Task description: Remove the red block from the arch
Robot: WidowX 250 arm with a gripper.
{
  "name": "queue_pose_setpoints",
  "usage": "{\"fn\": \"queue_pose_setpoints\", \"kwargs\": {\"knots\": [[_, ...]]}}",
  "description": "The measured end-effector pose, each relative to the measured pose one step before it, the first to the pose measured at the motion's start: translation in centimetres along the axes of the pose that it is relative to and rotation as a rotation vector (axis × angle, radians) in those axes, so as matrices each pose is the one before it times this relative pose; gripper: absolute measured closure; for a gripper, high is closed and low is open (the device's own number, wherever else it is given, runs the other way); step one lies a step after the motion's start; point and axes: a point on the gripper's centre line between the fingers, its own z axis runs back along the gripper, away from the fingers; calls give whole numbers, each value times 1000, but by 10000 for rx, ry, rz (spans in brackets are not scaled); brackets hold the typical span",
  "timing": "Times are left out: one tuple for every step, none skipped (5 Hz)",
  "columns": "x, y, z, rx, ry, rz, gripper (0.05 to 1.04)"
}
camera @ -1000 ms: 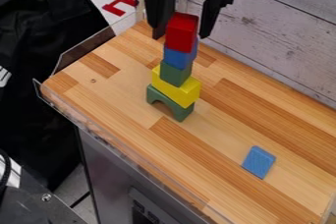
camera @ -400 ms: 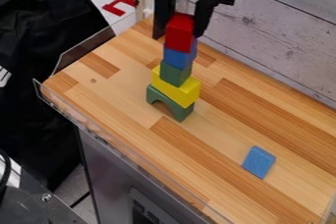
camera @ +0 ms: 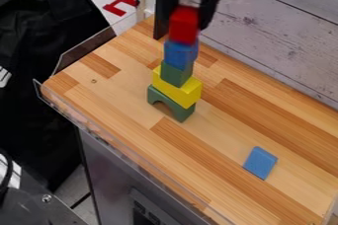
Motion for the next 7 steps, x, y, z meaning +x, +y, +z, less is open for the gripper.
{"fn": "queue_pose_setpoints", "kwargs": {"knots": [[631,-3396,1576,317,-428,-1073,523],[177,-2864,222,-13,-354,-843,523],[-257,-2392,-680,-189,-285,-795,523],[-596,-1439,-3144,-111,535,-497,523],[-87,-393,-2338,-77,229,-55,523],[154,60,-1862,0,-315,43,523],[570,270,-1045,-72,-352,201,523]]}}
